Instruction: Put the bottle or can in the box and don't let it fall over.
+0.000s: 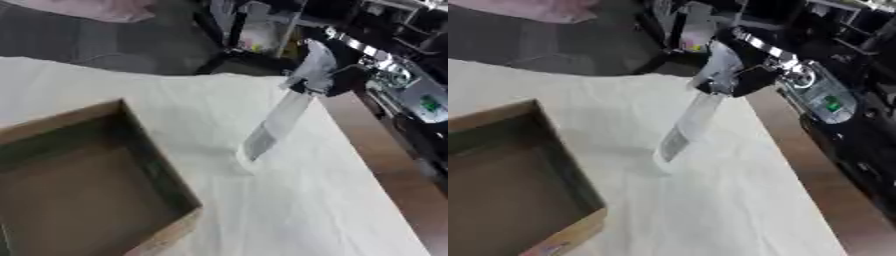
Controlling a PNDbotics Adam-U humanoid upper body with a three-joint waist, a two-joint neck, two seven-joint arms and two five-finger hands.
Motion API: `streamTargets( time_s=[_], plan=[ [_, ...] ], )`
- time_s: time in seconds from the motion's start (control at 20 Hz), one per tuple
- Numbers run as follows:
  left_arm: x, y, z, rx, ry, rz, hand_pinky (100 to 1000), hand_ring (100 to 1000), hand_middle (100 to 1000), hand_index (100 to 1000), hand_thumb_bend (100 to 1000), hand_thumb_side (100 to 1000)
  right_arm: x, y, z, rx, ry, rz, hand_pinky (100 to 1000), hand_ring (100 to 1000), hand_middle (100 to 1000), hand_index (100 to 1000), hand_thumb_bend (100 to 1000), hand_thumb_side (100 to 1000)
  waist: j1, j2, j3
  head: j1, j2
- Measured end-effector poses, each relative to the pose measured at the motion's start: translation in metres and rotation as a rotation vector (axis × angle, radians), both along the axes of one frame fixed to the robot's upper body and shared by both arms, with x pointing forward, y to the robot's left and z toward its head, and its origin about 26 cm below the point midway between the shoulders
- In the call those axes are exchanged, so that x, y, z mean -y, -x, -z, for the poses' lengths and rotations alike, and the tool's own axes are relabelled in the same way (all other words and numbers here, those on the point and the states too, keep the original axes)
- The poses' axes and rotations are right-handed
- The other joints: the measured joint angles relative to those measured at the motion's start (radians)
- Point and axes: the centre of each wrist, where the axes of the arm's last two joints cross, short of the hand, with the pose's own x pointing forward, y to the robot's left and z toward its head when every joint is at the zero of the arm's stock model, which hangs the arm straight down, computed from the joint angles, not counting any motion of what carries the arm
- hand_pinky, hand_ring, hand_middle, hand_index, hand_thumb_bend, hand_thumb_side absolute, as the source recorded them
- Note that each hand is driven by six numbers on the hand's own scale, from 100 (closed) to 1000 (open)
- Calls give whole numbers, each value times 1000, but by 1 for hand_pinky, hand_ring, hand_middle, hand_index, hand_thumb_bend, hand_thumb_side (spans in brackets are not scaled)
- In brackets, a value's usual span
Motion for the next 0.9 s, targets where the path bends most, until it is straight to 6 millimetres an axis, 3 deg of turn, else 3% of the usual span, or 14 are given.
streamTargets(
  time_s=[0.5, 0.9],
  plan=[
    [-2, 1, 2, -12, 12, -2, 657, 426, 664, 814, 101, 764, 0, 0, 2, 18, 6, 6, 100, 165, 259, 130, 424, 181, 1, -31, -13, 1, 35],
    [-4, 2, 2, -19, 17, -6, 656, 427, 664, 814, 101, 759, -1, 2, 0, 30, 15, 27, 100, 154, 251, 128, 434, 258, 1, -60, -20, 5, 62]
  ],
)
